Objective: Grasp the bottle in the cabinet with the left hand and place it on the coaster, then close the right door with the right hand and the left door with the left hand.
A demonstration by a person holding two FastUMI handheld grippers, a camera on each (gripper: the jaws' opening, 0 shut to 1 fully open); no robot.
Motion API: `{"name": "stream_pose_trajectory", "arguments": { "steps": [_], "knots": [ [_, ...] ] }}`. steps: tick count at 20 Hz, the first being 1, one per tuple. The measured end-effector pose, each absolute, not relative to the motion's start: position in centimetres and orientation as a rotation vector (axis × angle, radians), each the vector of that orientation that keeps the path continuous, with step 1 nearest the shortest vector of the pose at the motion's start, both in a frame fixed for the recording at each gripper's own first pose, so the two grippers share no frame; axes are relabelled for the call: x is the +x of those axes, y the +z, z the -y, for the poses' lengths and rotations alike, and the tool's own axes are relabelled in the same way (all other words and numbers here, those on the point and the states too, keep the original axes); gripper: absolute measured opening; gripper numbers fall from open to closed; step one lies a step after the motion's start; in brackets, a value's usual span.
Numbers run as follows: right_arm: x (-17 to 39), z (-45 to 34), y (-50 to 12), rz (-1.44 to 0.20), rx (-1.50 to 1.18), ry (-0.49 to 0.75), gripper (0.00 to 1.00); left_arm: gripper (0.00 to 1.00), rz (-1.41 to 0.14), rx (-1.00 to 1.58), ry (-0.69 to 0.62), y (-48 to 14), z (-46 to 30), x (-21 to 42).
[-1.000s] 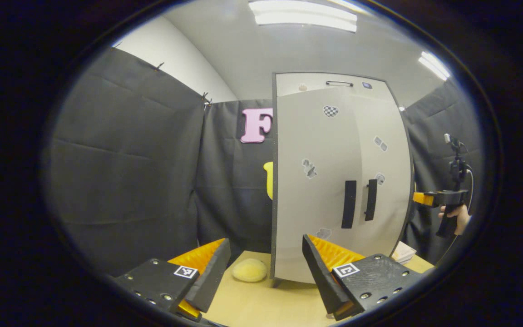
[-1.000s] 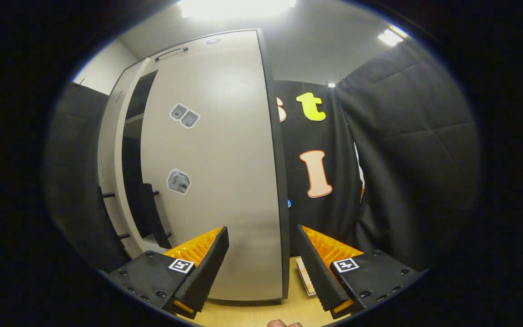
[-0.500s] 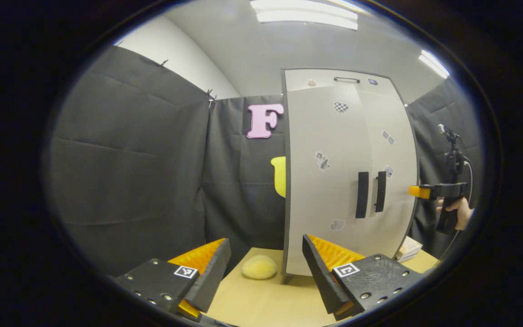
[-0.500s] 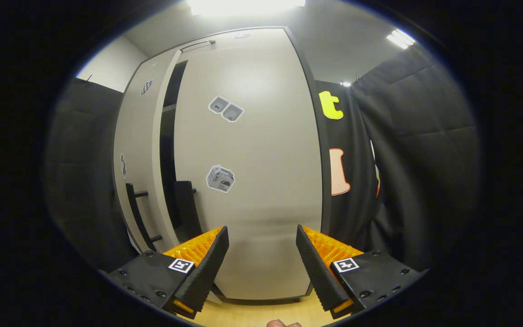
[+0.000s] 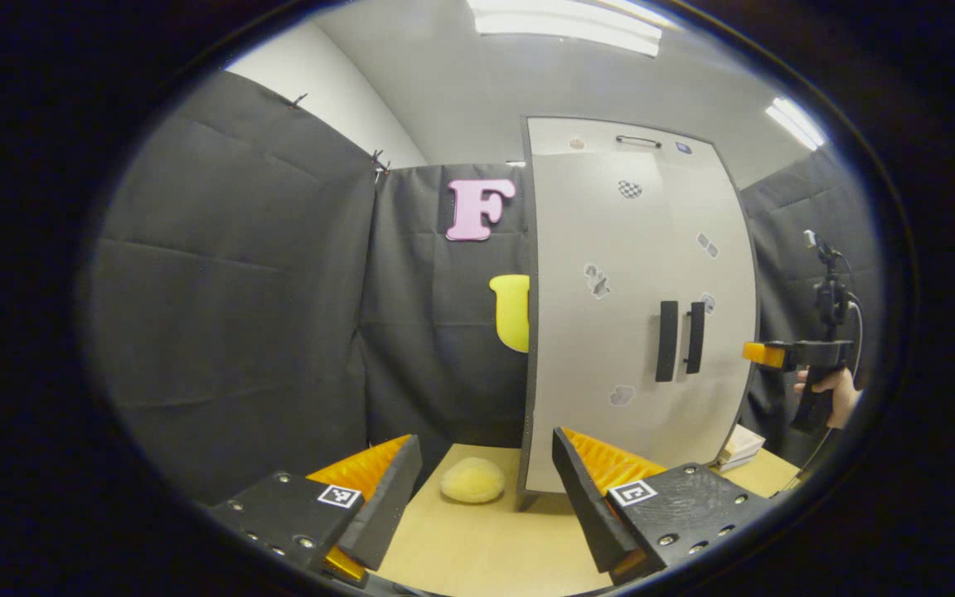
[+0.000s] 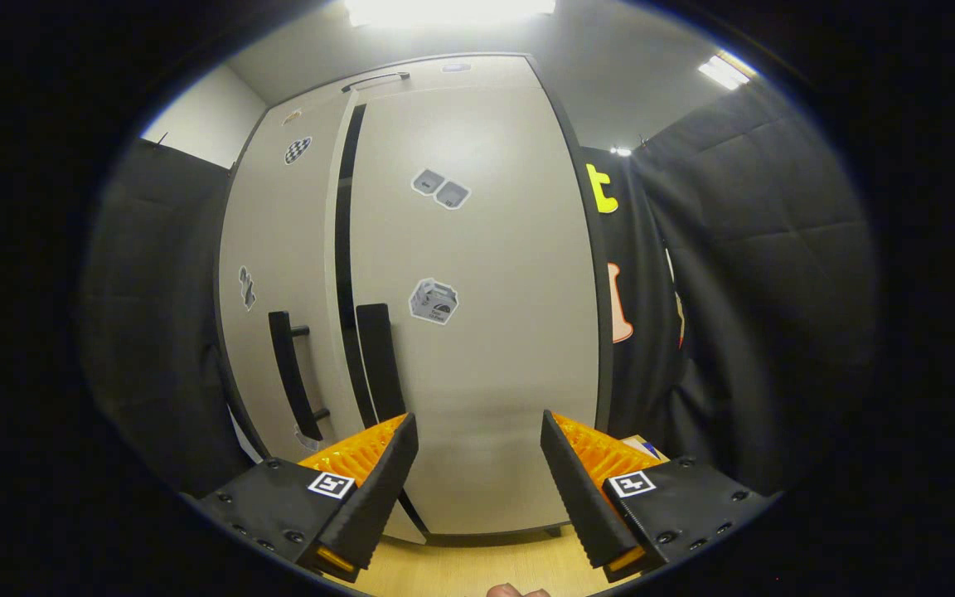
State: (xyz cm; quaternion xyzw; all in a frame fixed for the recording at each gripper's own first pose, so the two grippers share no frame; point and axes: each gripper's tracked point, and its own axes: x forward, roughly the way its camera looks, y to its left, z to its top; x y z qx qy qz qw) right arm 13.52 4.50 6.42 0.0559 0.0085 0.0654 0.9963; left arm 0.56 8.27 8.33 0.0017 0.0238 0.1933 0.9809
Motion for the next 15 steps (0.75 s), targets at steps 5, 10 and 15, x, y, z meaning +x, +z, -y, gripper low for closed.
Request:
{"name": "stream_pose_trajectory", "arguments": {
  "steps": [5, 10, 15],
  "knots": [
    [12.7, -3.9, 6.1, -0.042, 0.134, 0.104, 0.95, 0.92, -0.054, 0.010, 0.329, 7.7, -8.4, 1.3],
    [11.7, -2.1, 5.9, -0.037, 0.069, 0.075, 0.95, 0.92, -0.096, -0.084, 0.296, 5.3, -8.0, 2.5],
    [10.9, 0.4, 4.3, -0.081, 0.079, 0.012, 0.95, 0.92, -0.145, -0.094, 0.263, 3.4, -7.2, 2.7]
  ]
}}
